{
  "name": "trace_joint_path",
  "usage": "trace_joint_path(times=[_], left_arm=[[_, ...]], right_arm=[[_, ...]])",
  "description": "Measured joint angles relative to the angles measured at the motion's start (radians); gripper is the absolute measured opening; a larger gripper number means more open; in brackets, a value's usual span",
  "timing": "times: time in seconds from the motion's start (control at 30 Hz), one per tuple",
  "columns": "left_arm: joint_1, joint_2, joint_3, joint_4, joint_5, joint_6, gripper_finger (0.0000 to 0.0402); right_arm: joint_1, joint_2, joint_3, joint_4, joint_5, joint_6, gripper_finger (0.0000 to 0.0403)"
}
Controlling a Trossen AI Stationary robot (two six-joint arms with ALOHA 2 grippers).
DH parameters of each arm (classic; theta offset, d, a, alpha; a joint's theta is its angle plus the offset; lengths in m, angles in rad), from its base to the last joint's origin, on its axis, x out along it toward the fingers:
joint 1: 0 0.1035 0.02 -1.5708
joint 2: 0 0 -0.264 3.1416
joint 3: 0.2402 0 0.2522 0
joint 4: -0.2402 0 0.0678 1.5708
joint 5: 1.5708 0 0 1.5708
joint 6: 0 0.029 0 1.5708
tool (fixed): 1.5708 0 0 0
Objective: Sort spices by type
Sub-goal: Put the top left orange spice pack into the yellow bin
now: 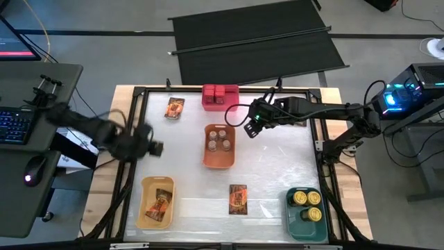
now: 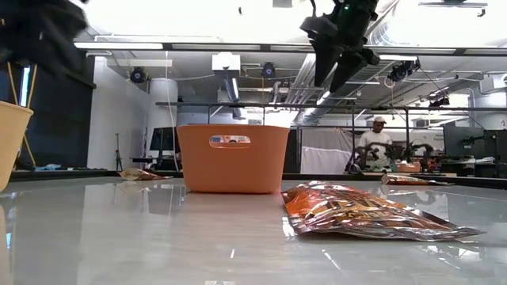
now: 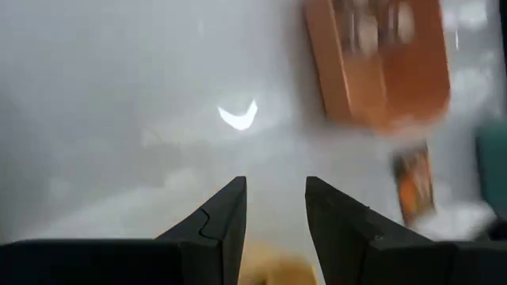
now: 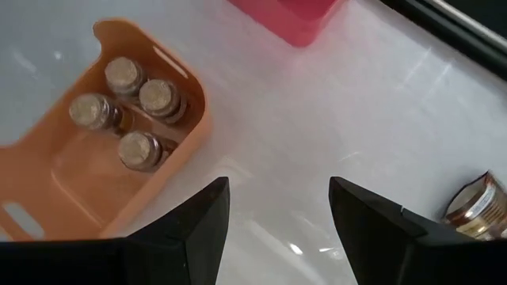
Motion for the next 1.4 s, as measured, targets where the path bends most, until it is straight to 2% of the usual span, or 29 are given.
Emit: trace_joint_path(times=[0.07, 0.13, 0.23, 0.3, 0.37, 0.47, 0.57, 0.7, 0.93, 1.03, 1.2, 1.4], left_arm=[[0.19, -0.019, 0.0, 0.013, 0.014, 0.201, 0.0115], [0.381, -0.013, 0.0, 0.079, 0.07, 0.437, 0.0115], [0.646, 0.052, 0.0, 0.196, 0.208, 0.786, 0.0115], [0.791, 0.122, 0.0, 0.261, 0.256, 0.977, 0.0115], [0.909, 0.189, -0.001, 0.299, 0.262, 1.101, 0.0115], [1.036, 0.28, 0.005, 0.346, 0.261, 1.134, 0.0115], [1.099, 0.341, 0.006, 0.363, 0.264, 1.102, 0.0115], [1.135, 0.378, 0.001, 0.33, 0.271, 1.179, 0.0115], [1.17, 0.419, -0.01, 0.397, 0.231, 1.202, 0.0125], [1.183, 0.423, -0.01, 0.406, 0.238, 1.167, 0.0151], [1.221, 0.435, -0.01, 0.414, 0.336, 1.163, 0.0219], [1.221, 0.57, 0.058, 0.473, 0.391, 1.244, 0.0303]], right_arm=[[0.001, 0.0, 0.0, 0.003, -0.002, 0.04, 0.0213], [0.001, 0.0, 0.0, 0.012, -0.004, 0.085, 0.0213], [0.0, 0.0, 0.0, 0.029, -0.004, 0.144, 0.0213], [0.001, 0.0, 0.0, 0.037, -0.004, 0.191, 0.0213], [0.001, 0.0, 0.0, 0.036, -0.009, 0.246, 0.0213], [0.001, 0.0, 0.0, 0.036, -0.046, 0.29, 0.0213], [0.001, 0.0, 0.0, 0.032, -0.066, 0.288, 0.0213], [0.001, 0.0, 0.0, 0.011, -0.053, 0.258, 0.0213], [-0.027, 0.0, 0.0, 0.012, -0.03, 0.014, 0.0213], [-0.044, 0.0, 0.0, 0.011, -0.03, -0.09, 0.0213], [-0.078, 0.0, 0.0, 0.002, -0.036, -0.21, 0.0213], [-0.131, 0.0, 0.0, 0.002, -0.053, -0.258, 0.0213]])
